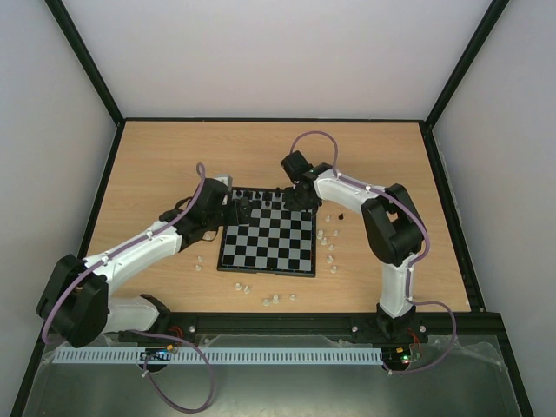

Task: Set up the chess pieces on the board
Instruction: Place the chess piece on the chessboard, then pick up the chess piece at the center of the board.

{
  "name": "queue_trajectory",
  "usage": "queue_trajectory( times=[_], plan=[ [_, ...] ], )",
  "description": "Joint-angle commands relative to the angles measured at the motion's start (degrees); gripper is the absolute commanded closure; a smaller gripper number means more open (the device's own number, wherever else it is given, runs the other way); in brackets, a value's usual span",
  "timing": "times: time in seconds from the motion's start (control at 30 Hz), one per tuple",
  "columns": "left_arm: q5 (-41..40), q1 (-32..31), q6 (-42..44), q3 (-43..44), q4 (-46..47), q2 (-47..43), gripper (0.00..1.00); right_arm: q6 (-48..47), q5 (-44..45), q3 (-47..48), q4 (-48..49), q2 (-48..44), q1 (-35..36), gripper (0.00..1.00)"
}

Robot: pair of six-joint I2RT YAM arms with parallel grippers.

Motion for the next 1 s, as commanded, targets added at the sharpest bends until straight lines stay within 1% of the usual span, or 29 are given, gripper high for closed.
queue_trajectory(
  times=[0.0,0.13,0.37,0.5,0.57,0.63,0.7,0.73,0.9,0.93,0.97],
  plan=[
    [-0.7,-0.4,0.3,0.1,0.7,0.5,0.01,-0.6,-0.5,1.0,-3.0,0.9,0.4,0.9],
    [-0.8,-0.4,0.3,0.1,0.7,0.5,0.01,-0.6,-0.6,1.1,-2.9,0.9,0.5,0.86],
    [-0.9,-0.4,0.4,0.3,0.6,0.7,0.01,-0.7,-1.2,1.6,-3.0,0.5,0.4,0.82],
    [-1.0,-0.3,0.5,0.2,0.5,0.7,0.01,-0.5,-0.3,-0.1,-2.9,-3.1,0.5,0.78],
    [-1.1,-0.4,0.5,0.2,0.5,0.6,0.01,-0.4,0.7,-2.1,-2.0,-7.5,0.4,0.74],
    [-1.2,-0.4,0.5,0.0,0.5,0.5,0.01,-0.1,2.4,-4.9,-0.8,-12.4,0.5,0.64],
    [-1.2,-0.4,0.5,-0.1,0.5,0.3,0.01,0.1,4.4,-7.6,0.1,-17.0,0.4,0.56],
    [-1.1,-0.4,0.6,-0.1,0.4,0.3,0.01,0.2,5.5,-9.0,0.3,-19.1,0.4,0.5],
    [0.2,-0.4,0.8,-0.3,0.9,-0.4,0.01,1.5,11.0,-14.8,-0.6,-25.5,0.1,0.26],
    [0.8,-0.4,1.0,-0.6,1.3,-0.8,0.01,1.9,11.5,-16.1,-0.6,-26.7,-0.2,0.2],
    [1.4,-0.4,1.1,-0.9,1.8,-1.3,0.01,2.4,12.0,-17.8,-0.4,-27.6,-0.5,0.07]
  ],
)
